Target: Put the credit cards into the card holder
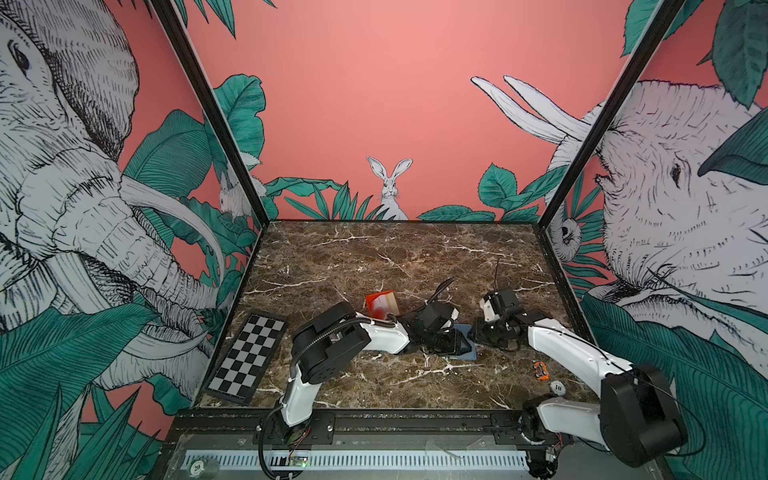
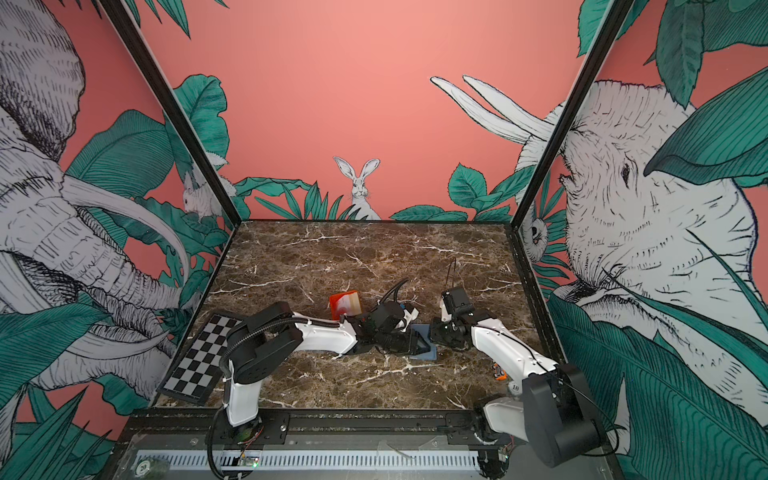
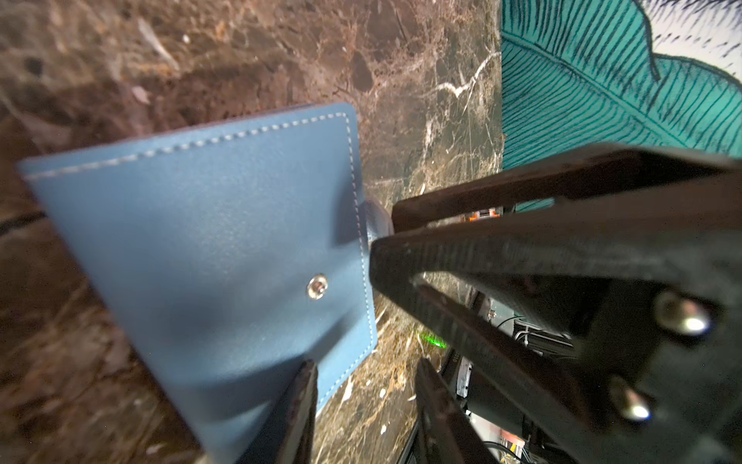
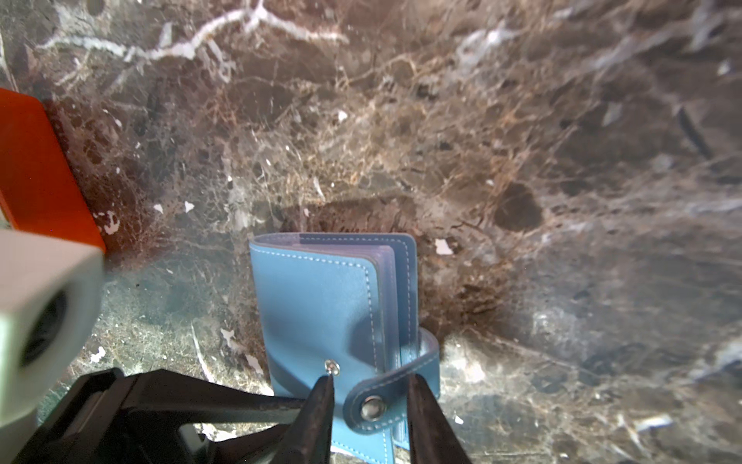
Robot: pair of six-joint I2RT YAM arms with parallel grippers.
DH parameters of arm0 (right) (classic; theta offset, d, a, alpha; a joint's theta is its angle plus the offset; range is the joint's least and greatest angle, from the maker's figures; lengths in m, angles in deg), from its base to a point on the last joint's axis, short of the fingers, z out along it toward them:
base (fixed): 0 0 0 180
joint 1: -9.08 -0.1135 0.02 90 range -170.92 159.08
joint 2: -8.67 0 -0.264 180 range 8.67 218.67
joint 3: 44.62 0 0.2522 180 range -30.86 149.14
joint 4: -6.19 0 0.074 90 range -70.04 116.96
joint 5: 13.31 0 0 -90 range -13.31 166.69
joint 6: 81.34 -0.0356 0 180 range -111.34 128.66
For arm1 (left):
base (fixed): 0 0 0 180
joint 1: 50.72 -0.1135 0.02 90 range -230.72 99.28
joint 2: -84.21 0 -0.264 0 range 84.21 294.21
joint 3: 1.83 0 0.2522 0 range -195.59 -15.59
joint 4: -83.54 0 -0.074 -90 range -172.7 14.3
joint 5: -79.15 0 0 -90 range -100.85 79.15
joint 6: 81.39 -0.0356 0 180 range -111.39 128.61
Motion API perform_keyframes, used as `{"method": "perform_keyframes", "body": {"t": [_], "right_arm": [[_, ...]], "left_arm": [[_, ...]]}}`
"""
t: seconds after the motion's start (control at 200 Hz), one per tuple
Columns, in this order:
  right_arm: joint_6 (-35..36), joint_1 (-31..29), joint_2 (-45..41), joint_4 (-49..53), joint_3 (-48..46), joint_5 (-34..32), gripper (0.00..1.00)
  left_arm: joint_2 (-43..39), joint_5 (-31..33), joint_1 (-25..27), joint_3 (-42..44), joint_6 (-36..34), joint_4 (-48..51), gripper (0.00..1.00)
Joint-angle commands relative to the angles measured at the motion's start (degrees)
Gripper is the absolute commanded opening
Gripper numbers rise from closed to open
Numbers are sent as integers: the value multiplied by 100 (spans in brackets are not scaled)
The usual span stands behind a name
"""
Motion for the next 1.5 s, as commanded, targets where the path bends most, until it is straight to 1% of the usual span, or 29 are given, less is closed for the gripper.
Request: {"method": "perform_keyframes", "body": {"t": [0.0,0.145,0.37,0.81,0.985,1.095,1.23,1.38,1.495], "right_arm": [[78,-7,25,214,113,-272,27],[113,-11,-80,430,98,-507,21],[121,-7,-353,680,82,-682,16],[187,-7,-464,708,-54,-682,8],[254,-6,-463,753,-21,-701,4],[283,-12,-482,752,3,-657,2],[292,-7,-473,729,16,-618,1],[293,-7,-438,674,42,-513,1],[326,-7,-438,646,59,-422,0]], "left_arm": [[31,23,-32,-31,34,-32,42],[39,14,-32,-22,39,-58,42],[46,7,-30,13,69,-129,42],[32,-21,-33,-71,119,-211,41],[-109,61,-41,-281,-68,218,41],[-308,189,-160,-232,-136,551,42],[-605,354,-336,-251,-482,1159,42],[-771,432,-435,-249,-722,1556,42],[-681,419,-445,-337,-821,1795,37]]}}
